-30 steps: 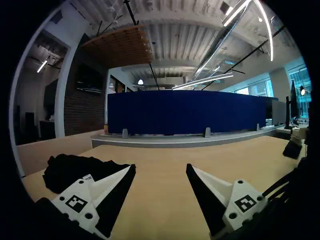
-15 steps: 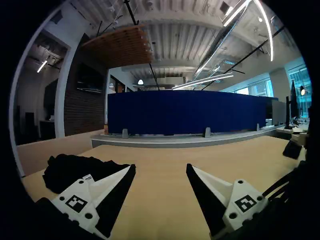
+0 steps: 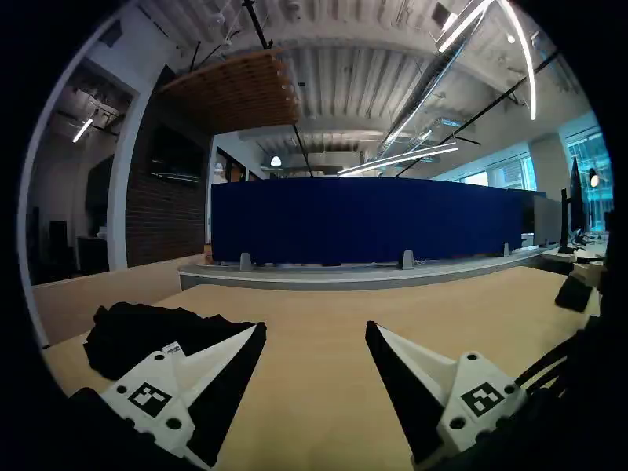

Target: Fold towel

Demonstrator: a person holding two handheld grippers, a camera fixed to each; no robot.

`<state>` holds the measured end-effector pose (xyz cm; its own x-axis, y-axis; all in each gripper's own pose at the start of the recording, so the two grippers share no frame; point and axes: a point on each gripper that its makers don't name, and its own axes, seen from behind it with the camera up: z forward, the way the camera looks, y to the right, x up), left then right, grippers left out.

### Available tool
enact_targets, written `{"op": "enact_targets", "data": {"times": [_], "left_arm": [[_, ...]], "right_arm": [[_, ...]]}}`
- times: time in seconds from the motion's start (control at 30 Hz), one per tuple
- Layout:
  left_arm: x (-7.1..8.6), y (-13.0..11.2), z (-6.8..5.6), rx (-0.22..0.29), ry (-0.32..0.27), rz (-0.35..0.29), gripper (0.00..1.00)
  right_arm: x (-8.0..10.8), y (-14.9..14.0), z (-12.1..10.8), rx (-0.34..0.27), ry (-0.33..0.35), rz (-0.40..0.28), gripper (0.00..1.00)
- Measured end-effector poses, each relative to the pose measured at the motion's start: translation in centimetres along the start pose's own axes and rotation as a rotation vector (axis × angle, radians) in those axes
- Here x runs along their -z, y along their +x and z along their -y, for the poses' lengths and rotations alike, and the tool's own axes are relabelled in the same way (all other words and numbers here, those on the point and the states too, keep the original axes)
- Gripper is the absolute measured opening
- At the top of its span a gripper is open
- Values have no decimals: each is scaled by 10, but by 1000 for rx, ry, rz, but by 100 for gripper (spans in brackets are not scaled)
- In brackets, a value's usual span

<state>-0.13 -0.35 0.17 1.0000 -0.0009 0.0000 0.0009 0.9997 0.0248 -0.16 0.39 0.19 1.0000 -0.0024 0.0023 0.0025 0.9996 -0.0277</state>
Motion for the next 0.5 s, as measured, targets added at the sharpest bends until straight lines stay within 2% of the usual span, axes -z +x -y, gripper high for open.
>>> {"op": "enact_targets", "data": {"times": [0.5], "left_arm": [[0, 0, 0, 0, 0, 0, 94]], "right_arm": [[2, 1, 3, -2, 19, -2, 100]]}}
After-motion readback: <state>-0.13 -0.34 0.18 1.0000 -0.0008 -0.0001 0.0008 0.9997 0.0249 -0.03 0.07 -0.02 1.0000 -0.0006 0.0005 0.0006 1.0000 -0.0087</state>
